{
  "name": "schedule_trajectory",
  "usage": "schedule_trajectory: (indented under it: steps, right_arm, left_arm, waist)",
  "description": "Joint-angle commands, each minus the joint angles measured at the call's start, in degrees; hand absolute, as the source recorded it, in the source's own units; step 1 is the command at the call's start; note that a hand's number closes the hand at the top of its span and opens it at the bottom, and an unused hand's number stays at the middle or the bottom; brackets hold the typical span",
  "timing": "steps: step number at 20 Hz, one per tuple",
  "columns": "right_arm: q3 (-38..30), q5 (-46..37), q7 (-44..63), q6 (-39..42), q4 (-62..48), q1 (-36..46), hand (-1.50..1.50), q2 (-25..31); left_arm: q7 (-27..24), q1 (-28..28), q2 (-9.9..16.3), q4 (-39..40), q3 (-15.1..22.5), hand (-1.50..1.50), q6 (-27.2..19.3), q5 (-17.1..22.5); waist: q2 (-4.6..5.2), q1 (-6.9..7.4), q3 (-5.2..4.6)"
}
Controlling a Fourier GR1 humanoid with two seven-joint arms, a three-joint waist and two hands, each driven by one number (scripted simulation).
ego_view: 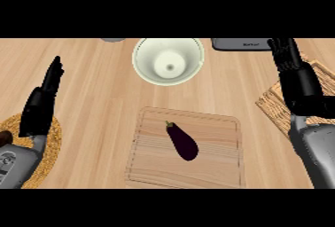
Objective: Pick the eggplant from the cutting board and place it in the basket
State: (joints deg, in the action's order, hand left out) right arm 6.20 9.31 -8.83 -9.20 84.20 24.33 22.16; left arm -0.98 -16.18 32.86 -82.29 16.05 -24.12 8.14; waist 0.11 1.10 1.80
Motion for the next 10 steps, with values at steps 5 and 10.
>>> schedule_trajectory:
  steps: [5,10]
  right_arm:
    - [11.2,10.9,0.8,18.8,-5.9,11.0,1.5,-11.3]
    - [29.3,-1.9,-8.9,35.0,-1.8,16.8,-1.5,-8.2]
  left_arm:
    - [3.8,-1.2,-3.5,0.4,0.6,0.0,5.2,6.1]
    - [7.7,-0.4,-6.0,1.9,2.6,0.0,9.0,9.9]
  waist:
    - [3.17,8.65,-1.68]
    - [1.97,7.99,-1.91]
